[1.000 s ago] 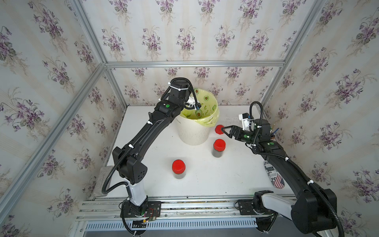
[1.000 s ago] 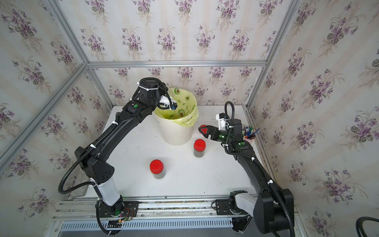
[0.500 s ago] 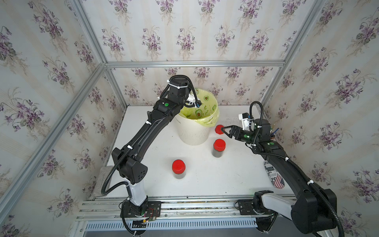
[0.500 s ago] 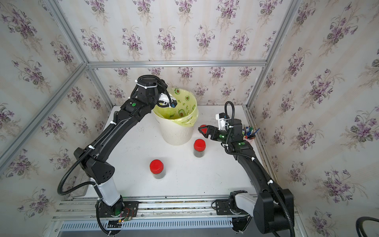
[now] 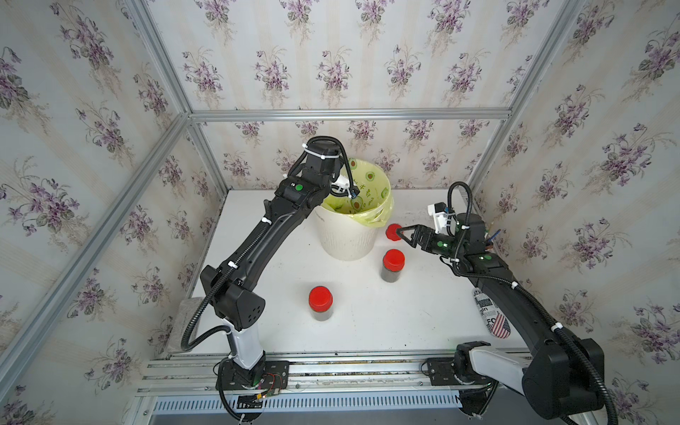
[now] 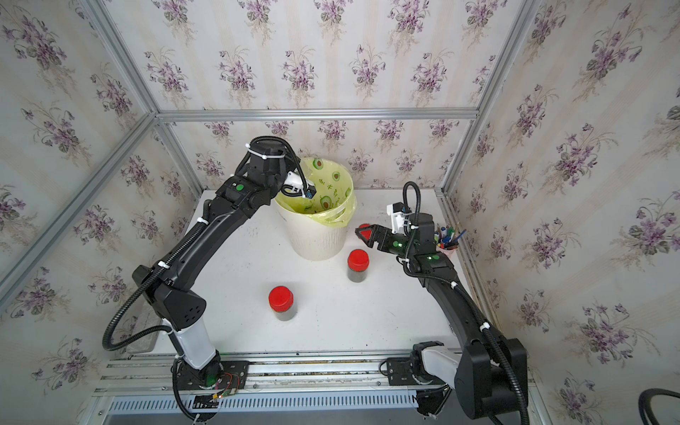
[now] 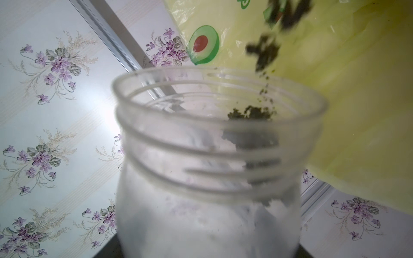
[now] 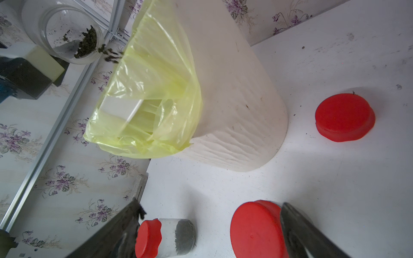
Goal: Empty moldy tea leaves from jars
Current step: Pour the moldy tea leaves from the jar into the trash bin.
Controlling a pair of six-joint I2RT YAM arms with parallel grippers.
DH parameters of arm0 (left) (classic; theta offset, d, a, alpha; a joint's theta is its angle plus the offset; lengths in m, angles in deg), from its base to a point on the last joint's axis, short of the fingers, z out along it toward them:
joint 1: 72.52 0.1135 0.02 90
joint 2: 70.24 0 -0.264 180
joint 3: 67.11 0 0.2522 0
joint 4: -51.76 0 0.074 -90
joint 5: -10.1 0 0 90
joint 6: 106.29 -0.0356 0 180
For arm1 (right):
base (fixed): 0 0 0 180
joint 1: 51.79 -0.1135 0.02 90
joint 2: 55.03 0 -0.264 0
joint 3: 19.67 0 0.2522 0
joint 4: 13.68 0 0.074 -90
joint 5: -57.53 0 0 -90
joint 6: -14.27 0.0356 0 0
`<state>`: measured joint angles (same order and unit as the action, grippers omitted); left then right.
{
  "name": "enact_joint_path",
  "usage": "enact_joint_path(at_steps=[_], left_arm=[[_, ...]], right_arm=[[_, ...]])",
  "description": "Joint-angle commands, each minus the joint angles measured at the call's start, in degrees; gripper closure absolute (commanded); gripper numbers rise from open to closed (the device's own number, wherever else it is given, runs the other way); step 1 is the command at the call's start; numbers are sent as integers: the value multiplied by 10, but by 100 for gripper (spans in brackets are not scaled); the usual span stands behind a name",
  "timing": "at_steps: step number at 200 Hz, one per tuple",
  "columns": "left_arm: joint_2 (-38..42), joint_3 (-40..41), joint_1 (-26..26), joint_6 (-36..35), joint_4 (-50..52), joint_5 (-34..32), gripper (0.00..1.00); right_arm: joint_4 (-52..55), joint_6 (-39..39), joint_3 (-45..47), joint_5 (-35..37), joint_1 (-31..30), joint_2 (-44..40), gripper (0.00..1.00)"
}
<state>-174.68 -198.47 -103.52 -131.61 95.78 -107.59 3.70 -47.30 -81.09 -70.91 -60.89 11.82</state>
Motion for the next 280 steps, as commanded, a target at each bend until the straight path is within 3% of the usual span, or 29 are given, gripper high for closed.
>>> enact_joint_path(at_steps=[1,67,121,172,205,253,280], left_arm=[[4,10,0,-139,-14,8,46],[-8,-16,3,-151,-16,30,46],[2,10,3,-133,4,15,46],[-18,-36,-4,-134,15,13,46],[-12,5,-7,-120,15,-2,46],[-38,-53,-16,-157,-78,37,46],[-28,-25,-16,-158,-86,36,46]], right_arm=[[-22,5,-3,-9,-1,2,5],[-22,5,-3,-11,-2,2,5],[-38,18,10,-16,-3,2,5],[-38,17,11,-16,-5,-1,5],[-48,21,17,-18,-5,-1,5],[-43,15,15,-18,-5,-4,5],[-45,15,17,-16,-5,-7,5]])
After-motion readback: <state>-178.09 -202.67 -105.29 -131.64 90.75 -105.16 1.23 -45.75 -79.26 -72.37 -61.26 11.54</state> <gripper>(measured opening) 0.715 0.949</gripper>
